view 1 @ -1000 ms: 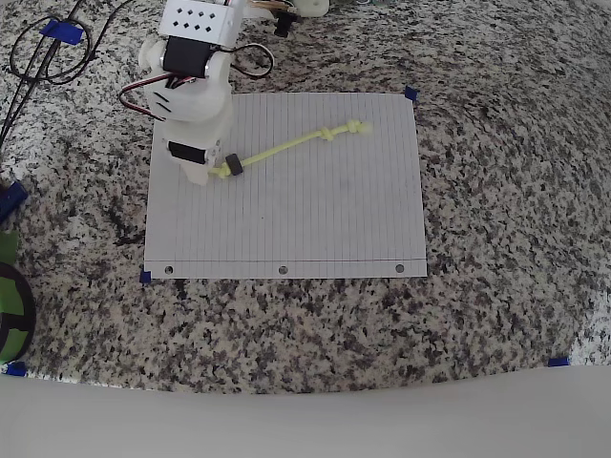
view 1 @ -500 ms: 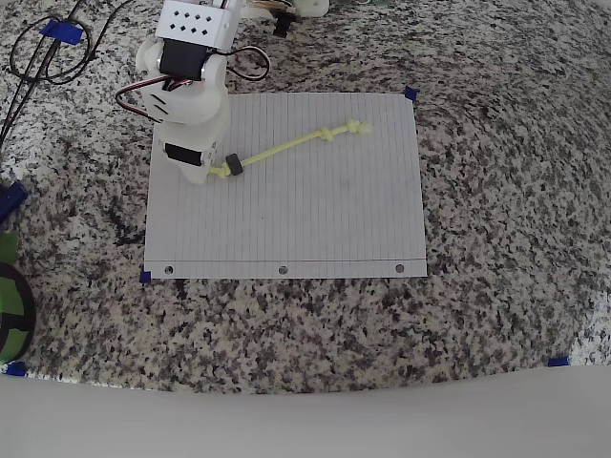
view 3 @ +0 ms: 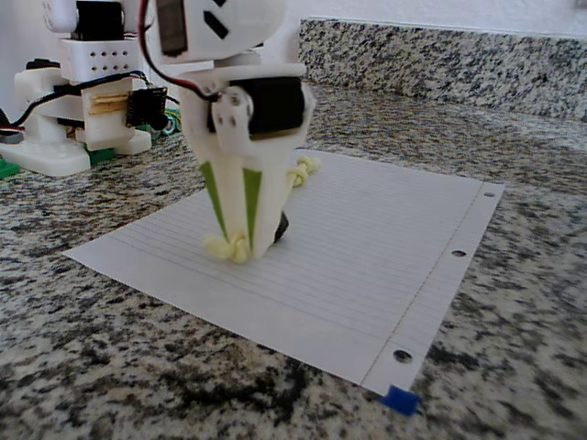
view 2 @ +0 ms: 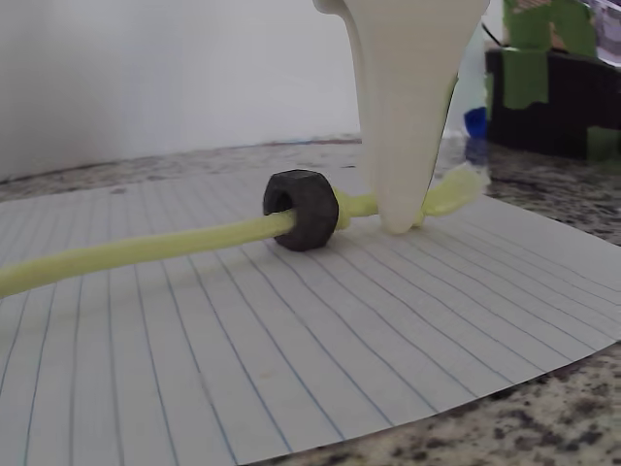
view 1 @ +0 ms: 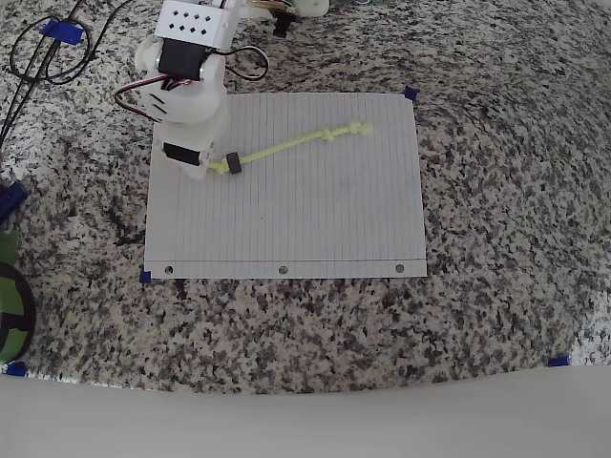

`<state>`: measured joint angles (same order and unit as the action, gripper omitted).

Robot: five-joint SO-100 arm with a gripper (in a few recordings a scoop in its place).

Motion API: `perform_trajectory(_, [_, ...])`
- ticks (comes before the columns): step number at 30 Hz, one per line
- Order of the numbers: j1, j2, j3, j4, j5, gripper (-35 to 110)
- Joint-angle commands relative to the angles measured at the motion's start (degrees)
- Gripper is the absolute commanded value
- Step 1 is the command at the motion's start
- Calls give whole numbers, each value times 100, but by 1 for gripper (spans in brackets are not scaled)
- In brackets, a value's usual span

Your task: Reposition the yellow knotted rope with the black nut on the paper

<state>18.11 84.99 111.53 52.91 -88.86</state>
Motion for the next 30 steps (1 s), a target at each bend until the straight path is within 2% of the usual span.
perform_trajectory(1, [211, 721, -132, -123, 158, 0])
perform_trajectory(11, [475, 2918, 1397, -1775, 1863, 0])
perform_trajectory(20, [510, 5502, 2909, -3164, 4140, 0])
perform_trajectory(23, [527, 6346, 3120, -3639, 4597, 0])
perform_trajectory(27, [492, 7330, 3727, -4140, 5722, 0])
perform_trajectory(30, [527, 8068, 4588, -4597, 7093, 0])
